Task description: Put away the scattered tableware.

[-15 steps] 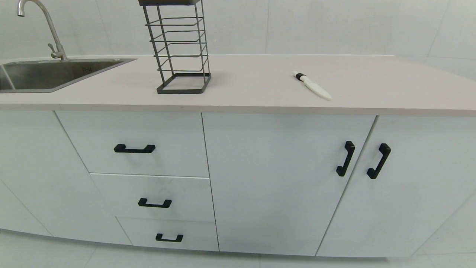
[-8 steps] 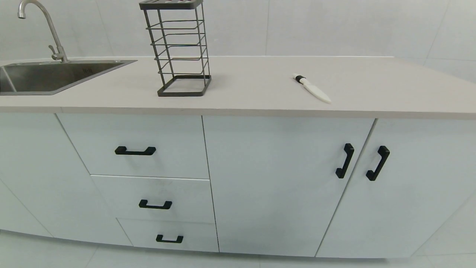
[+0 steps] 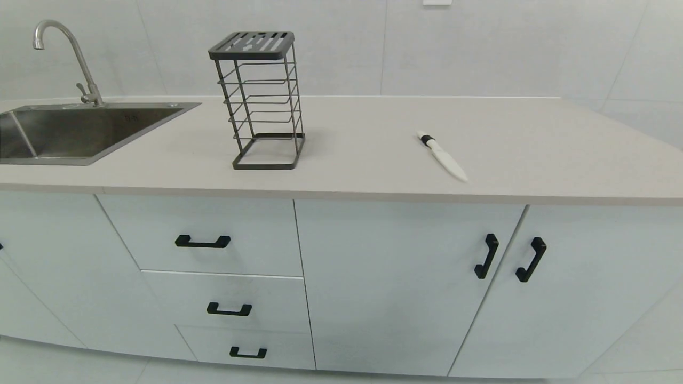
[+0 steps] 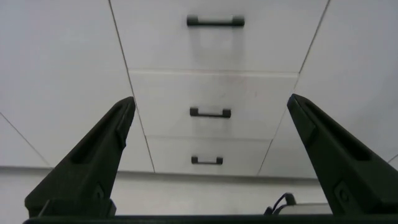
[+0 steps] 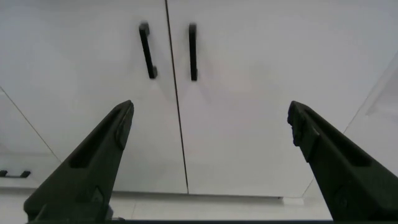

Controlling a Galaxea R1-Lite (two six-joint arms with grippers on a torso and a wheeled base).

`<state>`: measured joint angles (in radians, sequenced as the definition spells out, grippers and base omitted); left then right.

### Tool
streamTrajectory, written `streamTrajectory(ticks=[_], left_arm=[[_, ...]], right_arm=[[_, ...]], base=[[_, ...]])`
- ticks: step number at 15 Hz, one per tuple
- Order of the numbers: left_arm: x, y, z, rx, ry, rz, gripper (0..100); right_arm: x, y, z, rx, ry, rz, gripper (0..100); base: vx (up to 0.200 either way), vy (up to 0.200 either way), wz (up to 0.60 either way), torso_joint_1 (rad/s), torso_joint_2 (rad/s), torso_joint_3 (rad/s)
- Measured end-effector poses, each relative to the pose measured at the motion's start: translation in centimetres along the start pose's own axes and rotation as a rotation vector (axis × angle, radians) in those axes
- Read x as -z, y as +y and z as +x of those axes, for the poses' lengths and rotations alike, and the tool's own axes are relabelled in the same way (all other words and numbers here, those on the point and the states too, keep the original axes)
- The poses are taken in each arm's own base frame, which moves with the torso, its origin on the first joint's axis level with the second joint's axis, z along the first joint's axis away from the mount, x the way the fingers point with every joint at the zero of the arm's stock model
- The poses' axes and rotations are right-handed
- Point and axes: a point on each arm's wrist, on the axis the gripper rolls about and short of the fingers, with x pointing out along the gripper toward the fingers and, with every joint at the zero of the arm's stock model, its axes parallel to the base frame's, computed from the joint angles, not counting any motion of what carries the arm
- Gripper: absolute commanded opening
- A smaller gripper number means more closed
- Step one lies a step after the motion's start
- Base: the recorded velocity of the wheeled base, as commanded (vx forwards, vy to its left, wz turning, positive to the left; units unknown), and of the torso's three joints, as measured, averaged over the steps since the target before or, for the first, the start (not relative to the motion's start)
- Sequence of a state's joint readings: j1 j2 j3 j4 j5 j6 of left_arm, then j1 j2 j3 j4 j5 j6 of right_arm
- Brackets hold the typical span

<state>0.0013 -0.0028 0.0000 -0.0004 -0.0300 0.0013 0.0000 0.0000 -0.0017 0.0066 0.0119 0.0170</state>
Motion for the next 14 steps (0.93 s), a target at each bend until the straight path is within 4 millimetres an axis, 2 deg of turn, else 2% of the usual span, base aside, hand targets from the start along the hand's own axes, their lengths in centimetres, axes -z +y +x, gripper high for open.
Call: streamTrajectory(ticks=[6,10,14], left_arm=[[0.00,0.00,0.00,0.000,0.000,0.000,100],[0.01,0.00,0.01,-0.001,0.002,0.000,100],[0.01,0.00,0.01,-0.001,0.003,-0.001,100]], right_arm=[[0.00,0.00,0.00,0.000,0.000,0.000,100],[0.02,0.00,0.00,0.001,0.002,0.000,100],[0.02,0.00,0.00,0.000,0.001,0.000,100]], base=[[0.000,0.000,0.00,0.179,-0.48,-0.216],[0.000,0.000,0.00,0.369,-0.49,-0.240],[0.000,0.000,0.00,0.277,-0.51,-0.244]])
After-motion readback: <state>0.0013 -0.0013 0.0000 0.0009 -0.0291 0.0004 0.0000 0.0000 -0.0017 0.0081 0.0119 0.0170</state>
